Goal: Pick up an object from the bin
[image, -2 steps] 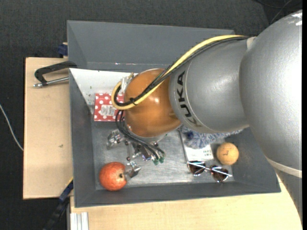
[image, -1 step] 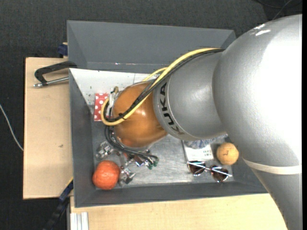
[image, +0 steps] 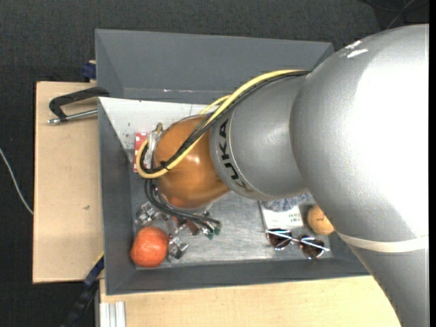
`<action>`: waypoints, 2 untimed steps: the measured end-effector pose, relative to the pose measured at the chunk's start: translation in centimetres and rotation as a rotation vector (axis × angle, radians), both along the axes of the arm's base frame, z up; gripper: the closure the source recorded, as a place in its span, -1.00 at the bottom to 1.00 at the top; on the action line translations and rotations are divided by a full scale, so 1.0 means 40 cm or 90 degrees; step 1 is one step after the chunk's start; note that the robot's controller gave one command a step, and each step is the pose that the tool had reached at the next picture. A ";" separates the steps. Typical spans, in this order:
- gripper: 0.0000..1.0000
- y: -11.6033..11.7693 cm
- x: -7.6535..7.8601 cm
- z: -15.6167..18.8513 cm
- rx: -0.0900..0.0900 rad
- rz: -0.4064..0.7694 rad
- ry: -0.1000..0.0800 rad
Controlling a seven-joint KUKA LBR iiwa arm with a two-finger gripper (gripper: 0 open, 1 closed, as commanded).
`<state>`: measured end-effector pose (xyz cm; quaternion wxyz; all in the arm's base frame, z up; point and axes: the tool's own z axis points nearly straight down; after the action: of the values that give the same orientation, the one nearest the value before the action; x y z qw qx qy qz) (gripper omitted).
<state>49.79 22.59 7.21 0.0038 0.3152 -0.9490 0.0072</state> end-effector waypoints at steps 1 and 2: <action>1.00 0.000 0.000 0.000 0.000 0.000 0.000; 1.00 0.000 -0.004 0.011 0.001 -0.001 0.002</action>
Offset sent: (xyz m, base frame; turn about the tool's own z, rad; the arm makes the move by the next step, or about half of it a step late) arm 0.0000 0.0002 0.0967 -0.0001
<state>49.64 22.57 7.64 0.0050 0.3141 -0.9494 0.0060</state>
